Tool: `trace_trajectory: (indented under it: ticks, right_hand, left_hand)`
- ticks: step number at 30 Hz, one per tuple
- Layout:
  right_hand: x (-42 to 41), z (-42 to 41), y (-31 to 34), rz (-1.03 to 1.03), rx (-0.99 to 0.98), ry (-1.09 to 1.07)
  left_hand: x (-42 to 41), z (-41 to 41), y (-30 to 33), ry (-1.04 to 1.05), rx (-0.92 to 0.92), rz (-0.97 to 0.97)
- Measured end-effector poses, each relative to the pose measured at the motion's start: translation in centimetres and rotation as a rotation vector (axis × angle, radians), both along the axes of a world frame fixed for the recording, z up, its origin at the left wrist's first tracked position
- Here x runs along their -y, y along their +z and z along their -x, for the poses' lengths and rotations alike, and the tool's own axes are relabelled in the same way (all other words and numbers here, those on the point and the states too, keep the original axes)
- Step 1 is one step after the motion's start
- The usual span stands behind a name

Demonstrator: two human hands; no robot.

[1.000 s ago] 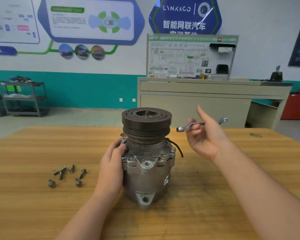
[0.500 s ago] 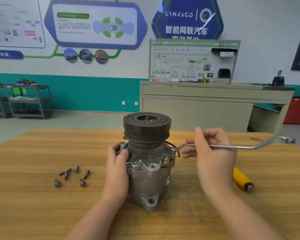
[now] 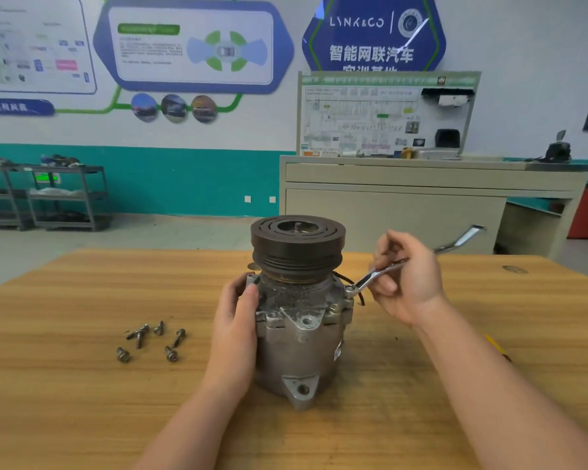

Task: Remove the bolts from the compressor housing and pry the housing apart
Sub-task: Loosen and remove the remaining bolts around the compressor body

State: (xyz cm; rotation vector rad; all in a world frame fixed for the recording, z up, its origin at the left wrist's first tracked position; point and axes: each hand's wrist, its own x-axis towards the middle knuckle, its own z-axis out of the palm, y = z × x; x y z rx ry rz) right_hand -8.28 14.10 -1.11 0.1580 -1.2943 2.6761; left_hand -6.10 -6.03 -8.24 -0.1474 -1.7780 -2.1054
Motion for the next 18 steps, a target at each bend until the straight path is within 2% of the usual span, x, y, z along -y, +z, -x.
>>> trace_trajectory:
  ticks: [3, 6, 11, 15, 18]
  right_hand:
    - [0.5, 2.2, 0.5, -0.142, 0.071, 0.257]
    - [1.0, 3.1, 0.6, -0.188, 0.108, 0.324]
    - [-0.6, 1.2, 1.2, 0.175, 0.052, 0.053]
    - [-0.6, -1.5, 0.3, -0.031, 0.027, -0.2]
    - [0.3, -3.2, -0.2, -0.107, -0.021, -0.303]
  left_hand:
    - [0.4, 0.6, 0.0, -0.061, 0.045, 0.002]
    - [0.5, 1.2, 0.0, -0.128, 0.089, -0.009]
    - [0.2, 1.6, -0.1, -0.125, 0.104, -0.08]
    - [0.1, 1.5, 0.0, -0.116, 0.106, -0.097]
    - [0.2, 1.3, 0.0, -0.114, 0.108, -0.096]
